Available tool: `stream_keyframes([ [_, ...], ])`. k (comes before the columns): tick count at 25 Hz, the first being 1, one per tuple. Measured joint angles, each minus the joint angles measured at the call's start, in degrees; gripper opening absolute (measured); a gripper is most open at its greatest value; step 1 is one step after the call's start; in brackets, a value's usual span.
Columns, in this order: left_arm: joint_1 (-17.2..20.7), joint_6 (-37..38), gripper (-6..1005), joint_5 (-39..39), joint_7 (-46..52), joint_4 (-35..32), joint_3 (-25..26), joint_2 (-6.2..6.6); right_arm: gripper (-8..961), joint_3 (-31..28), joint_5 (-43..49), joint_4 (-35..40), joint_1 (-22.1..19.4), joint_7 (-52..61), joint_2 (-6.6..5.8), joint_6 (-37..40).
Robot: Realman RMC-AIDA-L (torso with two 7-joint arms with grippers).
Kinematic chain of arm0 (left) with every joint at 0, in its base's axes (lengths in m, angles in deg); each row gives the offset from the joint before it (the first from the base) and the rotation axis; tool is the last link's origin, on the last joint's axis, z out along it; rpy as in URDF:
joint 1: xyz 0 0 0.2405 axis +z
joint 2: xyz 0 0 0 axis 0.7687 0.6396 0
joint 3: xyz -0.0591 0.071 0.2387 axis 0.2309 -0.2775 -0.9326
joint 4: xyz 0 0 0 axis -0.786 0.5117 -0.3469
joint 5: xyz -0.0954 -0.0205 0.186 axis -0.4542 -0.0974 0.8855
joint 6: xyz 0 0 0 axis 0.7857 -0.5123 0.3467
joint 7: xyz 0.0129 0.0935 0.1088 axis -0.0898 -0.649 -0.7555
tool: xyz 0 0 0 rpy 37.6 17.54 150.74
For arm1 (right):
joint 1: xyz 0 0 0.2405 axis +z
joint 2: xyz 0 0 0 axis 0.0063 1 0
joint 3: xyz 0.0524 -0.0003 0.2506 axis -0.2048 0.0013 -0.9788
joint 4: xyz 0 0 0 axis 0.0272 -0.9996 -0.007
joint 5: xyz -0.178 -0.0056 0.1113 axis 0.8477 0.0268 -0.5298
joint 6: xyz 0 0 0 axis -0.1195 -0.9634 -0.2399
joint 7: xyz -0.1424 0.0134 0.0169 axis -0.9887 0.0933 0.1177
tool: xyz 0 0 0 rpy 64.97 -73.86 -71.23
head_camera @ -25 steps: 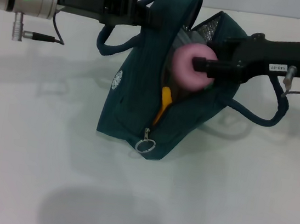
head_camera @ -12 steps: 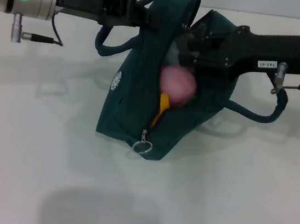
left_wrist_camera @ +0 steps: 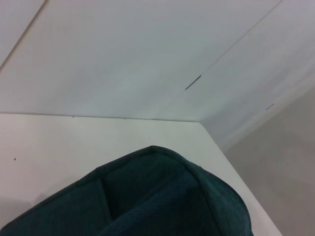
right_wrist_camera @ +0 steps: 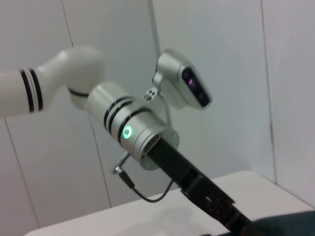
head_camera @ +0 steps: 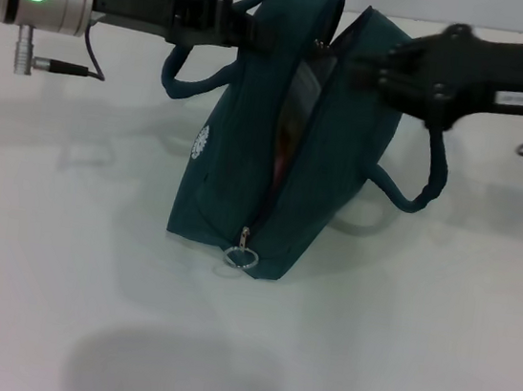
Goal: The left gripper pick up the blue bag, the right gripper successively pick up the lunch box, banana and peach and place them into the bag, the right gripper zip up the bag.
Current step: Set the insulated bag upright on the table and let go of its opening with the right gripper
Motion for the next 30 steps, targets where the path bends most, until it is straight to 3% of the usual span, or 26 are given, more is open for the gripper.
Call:
stream_keyframes([
  [8,0.02,-0.04,52,-0.01,0.06,0.0,-0.01,-0.08,121,-8.3,0.54,0.36,-8.62,-2.05,-0.64,0.98],
  [13,0.04,-0.06,52,-0.01,0.36,0.0,-0.01,-0.02,293,-11.71,4.29,-3.61,-11.23,-2.71,-0.62,0.02],
  [18,0.06,-0.09,52,-0.01,0.38,0.0,-0.01,-0.23,482,-11.34,7.58,-10.4,-8.14,-4.57,0.14,-2.97],
  [22,-0.02,-0.09,52,-0.02,0.37,0.0,-0.01,-0.25,596,-8.22,8.07,-16.59,-2.0,-6.35,0.4,-9.03],
  [26,0.12,-0.09,52,-0.01,0.37,0.0,-0.02,-0.25,600,-4.96,8.1,-19.04,0.96,-6.45,0.4,-13.63],
  [30,0.39,-0.08,52,-0.09,0.15,0.0,-0.01,-0.25,599,-0.66,7.83,-20.5,3.43,-6.32,0.86,-24.38],
])
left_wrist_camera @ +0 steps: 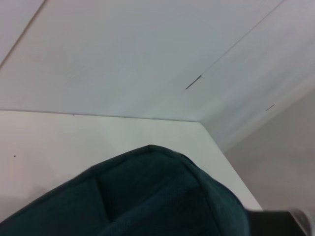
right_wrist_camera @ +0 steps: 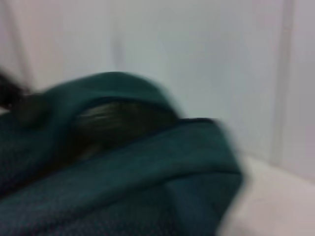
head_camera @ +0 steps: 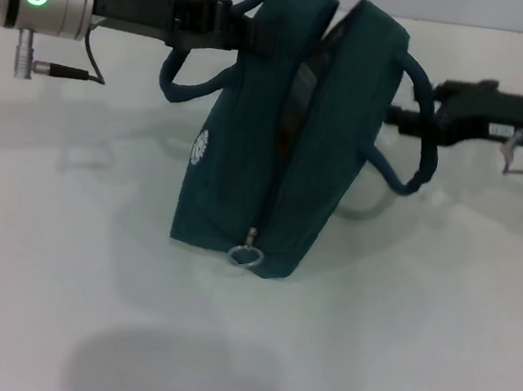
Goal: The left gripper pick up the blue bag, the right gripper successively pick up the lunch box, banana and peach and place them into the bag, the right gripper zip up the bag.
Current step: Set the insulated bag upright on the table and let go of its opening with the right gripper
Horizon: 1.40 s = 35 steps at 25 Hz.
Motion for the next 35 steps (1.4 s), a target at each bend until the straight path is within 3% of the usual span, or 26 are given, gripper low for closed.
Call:
stream_keyframes([
  [3,0.63,0.05,52,-0.43,-0.1,0.0,0.0,0.03,598,3.07,-2.78,1.1,-0.45,-0.92,0.39,-9.7],
  [7,1.51,0.06,52,-0.61,-0.13,0.0,0.01,0.25,596,5.47,-12.64,5.11,-4.06,-8.32,0.42,-14.64],
  [13,2.55,1.14,52,-0.67,-0.14,0.0,-0.09,0.12,590,7.09,-36.26,14.87,-14.43,-28.26,0.28,-10.45],
  [17,3.71,3.61,52,-1.8,-0.14,0.56,-0.08,-0.14,591,7.78,-45.88,20.38,-19.88,-35.56,0.0,-3.62],
  [22,4.85,7.11,52,-4.71,-0.34,2.34,-0.06,-0.17,590,7.85,-46.01,22.96,-21.95,-32.69,-0.49,0.99],
  [28,4.95,8.68,52,-6.05,-1.93,4.04,-0.14,-1.34,591,7.27,-39.62,18.07,-21.71,-27.05,-0.56,0.68],
  [35,4.88,8.55,52,-7.76,-3.82,5.85,0.07,-0.92,603,7.25,-29.66,15.2,-20.99,-14.82,-1.44,1.13],
])
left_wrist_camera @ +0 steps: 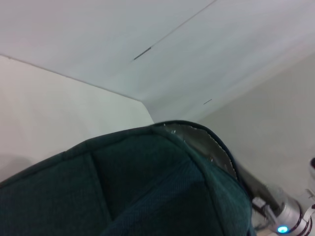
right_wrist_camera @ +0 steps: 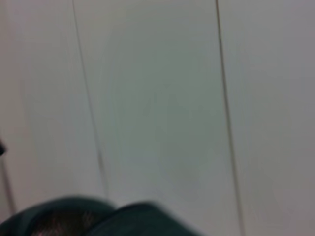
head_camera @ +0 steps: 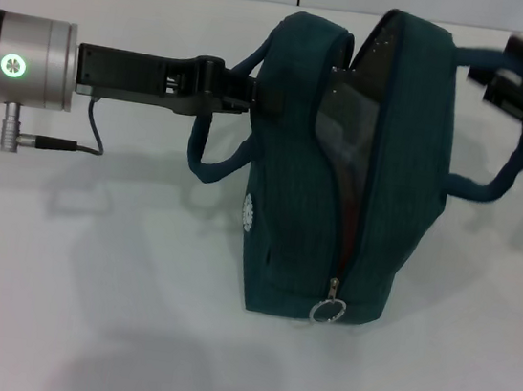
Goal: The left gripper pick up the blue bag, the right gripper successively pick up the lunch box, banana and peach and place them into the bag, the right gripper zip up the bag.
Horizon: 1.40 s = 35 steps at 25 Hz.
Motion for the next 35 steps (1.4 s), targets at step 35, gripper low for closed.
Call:
stream_keyframes([
  [35,0.44,-2.43,52,0.31,-2.56,0.65,0.02,-0.45,667,-18.21,37.56,-26.93,15.99,6.63,1.07,40.66],
])
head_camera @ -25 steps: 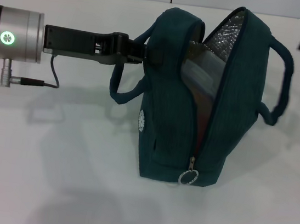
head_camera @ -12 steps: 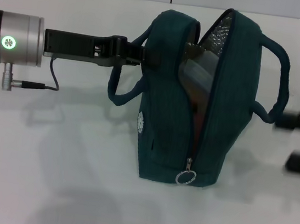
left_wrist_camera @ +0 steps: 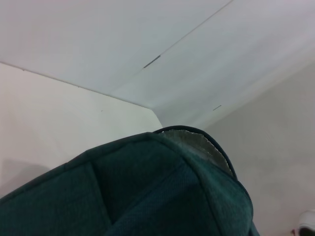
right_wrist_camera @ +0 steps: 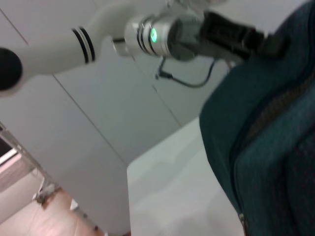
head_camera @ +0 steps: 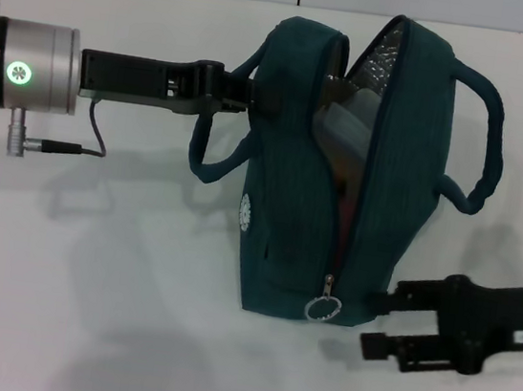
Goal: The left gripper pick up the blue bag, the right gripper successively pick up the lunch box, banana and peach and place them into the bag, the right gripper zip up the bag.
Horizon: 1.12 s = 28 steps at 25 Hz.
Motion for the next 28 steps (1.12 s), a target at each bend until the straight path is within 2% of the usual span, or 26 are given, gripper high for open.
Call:
stream_keyframes([
  [5,0.11,0.0,52,0.0,0.0,0.0,0.0,-0.03,666,4.0,-1.31,-1.48,2.51,-0.21,0.53,-3.64],
  [12,0.15,0.0,53,-0.26,0.0,0.01,0.0,-0.04,667,10.17,-4.44,-2.37,4.68,0.5,0.62,-6.07],
  [19,0.06,0.02,53,-0.38,0.0,0.0,0.0,-0.11,665,11.62,-4.39,-7.0,8.06,0.51,0.52,-4.91],
  [28,-0.17,0.02,53,-0.45,0.0,0.0,-0.01,-0.46,662,12.3,-4.54,-7.45,8.25,0.42,0.65,-7.97],
])
